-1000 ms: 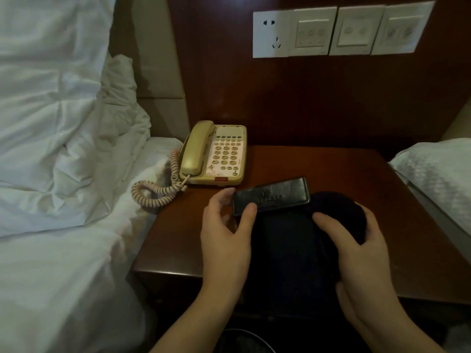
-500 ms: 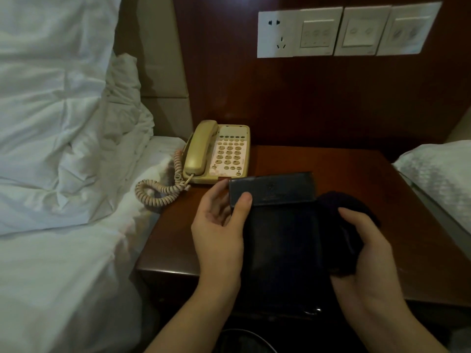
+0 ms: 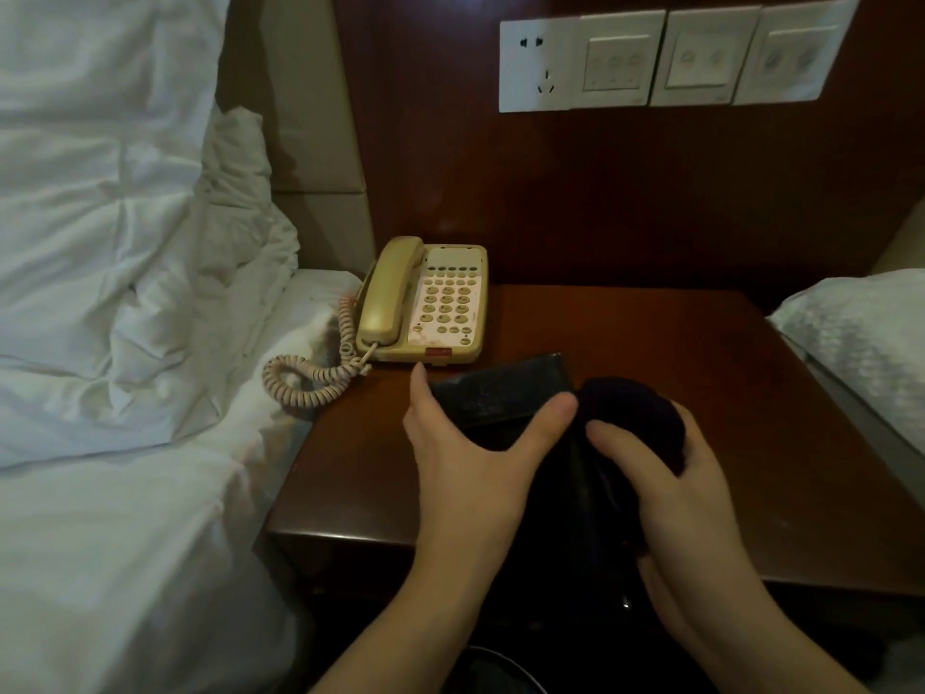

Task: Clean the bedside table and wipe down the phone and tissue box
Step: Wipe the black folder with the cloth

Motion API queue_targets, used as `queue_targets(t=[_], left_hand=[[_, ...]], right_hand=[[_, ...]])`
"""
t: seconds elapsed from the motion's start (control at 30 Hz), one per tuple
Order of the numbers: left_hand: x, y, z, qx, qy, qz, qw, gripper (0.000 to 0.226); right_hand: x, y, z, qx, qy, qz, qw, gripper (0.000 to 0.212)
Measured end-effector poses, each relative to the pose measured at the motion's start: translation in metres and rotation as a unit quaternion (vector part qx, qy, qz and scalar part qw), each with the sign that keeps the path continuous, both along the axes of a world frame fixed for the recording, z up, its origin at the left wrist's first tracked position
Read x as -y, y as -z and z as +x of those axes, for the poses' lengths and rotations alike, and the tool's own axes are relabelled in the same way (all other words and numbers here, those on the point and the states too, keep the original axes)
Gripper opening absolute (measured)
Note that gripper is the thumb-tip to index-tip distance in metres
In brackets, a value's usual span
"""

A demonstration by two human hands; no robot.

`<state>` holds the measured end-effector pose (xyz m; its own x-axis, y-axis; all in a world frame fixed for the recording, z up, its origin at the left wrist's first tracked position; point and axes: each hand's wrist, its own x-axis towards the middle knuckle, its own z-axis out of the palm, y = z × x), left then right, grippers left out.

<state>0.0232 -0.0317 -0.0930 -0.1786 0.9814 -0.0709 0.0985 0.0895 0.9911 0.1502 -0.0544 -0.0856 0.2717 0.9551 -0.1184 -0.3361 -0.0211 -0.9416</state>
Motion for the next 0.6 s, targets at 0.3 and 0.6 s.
queue_targets(t=[0.3,0.6], left_hand=[[-0.005,-0.024,-0.011,0.161,0.144,-0.124,0.968,0.122],[-0.009,-0.004,-0.016,0.361,0.149,-0.144,0.909,0.064]], right_hand=[[0.004,-0.024,0.002,0.048,-0.106,0.036,0.993,0.045],[-0.003,-0.017,0.008,0.127,-0.011,0.055,0.99,0.038]])
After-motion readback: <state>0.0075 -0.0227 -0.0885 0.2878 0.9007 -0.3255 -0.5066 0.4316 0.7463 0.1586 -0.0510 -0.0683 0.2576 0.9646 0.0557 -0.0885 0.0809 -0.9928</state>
